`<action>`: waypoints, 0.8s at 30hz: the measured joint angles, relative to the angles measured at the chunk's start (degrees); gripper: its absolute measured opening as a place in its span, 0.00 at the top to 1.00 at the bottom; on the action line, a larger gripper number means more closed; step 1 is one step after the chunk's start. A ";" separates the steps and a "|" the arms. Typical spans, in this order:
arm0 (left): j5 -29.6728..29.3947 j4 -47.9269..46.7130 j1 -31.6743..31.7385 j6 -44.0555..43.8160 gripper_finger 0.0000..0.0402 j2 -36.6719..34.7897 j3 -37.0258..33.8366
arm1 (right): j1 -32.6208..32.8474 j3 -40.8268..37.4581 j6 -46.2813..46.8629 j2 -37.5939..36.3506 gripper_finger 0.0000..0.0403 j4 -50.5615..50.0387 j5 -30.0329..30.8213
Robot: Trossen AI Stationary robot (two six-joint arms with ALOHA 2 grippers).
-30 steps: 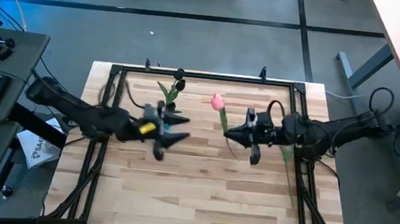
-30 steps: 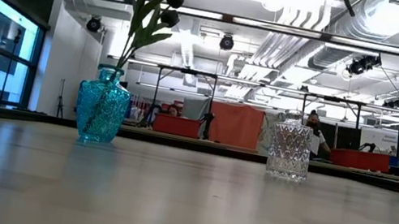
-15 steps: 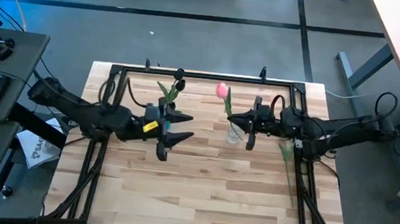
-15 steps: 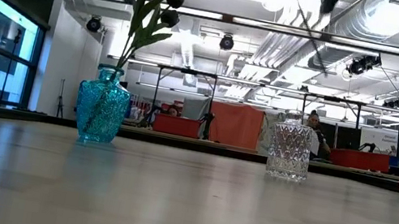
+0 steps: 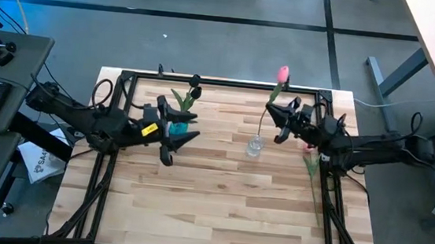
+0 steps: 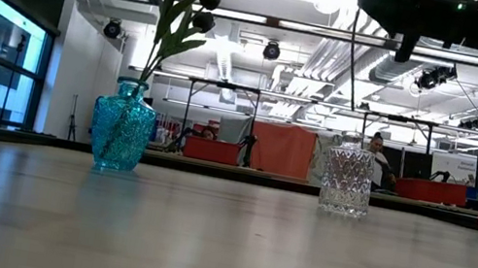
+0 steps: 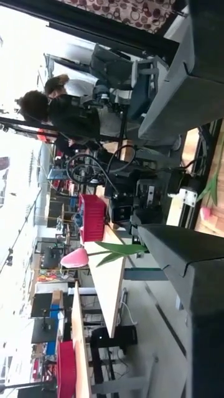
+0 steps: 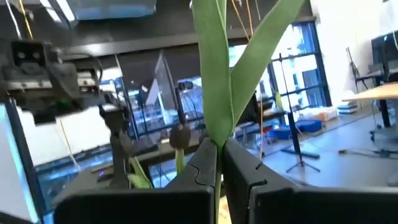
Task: Sort flowers into vase by color
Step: Put the left pink flower into the transparent vase
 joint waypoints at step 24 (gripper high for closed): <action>-1.91 -0.49 0.00 0.04 0.45 0.04 0.00 | -0.19 0.02 3.63 2.19 1.00 -12.10 -2.12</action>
